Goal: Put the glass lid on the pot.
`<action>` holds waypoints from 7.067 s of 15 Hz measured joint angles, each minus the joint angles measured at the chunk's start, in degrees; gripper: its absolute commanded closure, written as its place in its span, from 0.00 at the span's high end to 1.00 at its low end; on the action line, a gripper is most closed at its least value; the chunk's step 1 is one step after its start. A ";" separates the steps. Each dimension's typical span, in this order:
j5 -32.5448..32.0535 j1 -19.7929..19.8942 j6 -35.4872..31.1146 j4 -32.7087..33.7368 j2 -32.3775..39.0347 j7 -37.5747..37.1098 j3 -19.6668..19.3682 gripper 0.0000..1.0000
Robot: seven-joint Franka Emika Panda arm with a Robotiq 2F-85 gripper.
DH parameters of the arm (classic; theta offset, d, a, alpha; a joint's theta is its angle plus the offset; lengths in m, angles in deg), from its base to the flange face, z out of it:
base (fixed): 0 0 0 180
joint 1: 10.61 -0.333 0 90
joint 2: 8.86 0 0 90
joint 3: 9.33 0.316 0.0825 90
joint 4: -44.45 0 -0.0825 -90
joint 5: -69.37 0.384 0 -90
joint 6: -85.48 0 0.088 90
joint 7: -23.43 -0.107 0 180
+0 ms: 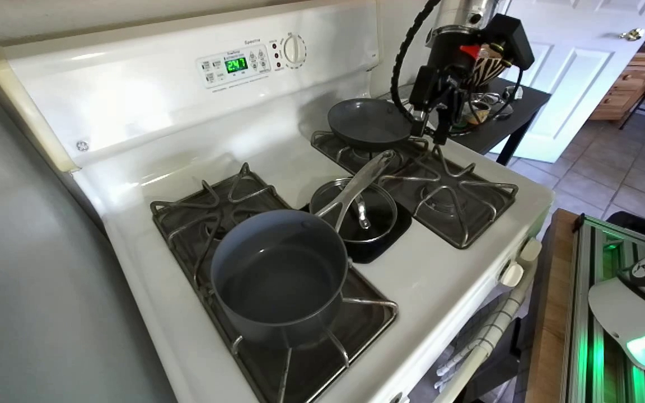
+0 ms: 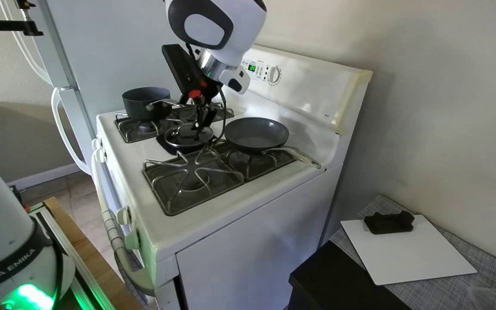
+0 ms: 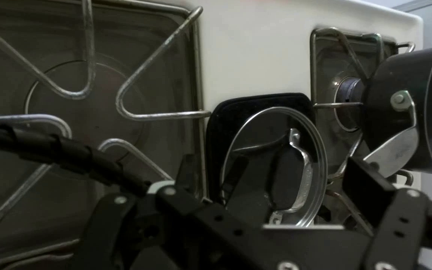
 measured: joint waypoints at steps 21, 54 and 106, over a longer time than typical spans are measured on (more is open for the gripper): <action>13.17 1.93 3.29 16.38 21.81 -14.87 6.75 1.00; 0.21 -1.60 13.24 36.24 37.67 -37.40 9.77 0.10; 10.12 -4.19 21.99 56.32 37.73 -41.47 14.40 0.02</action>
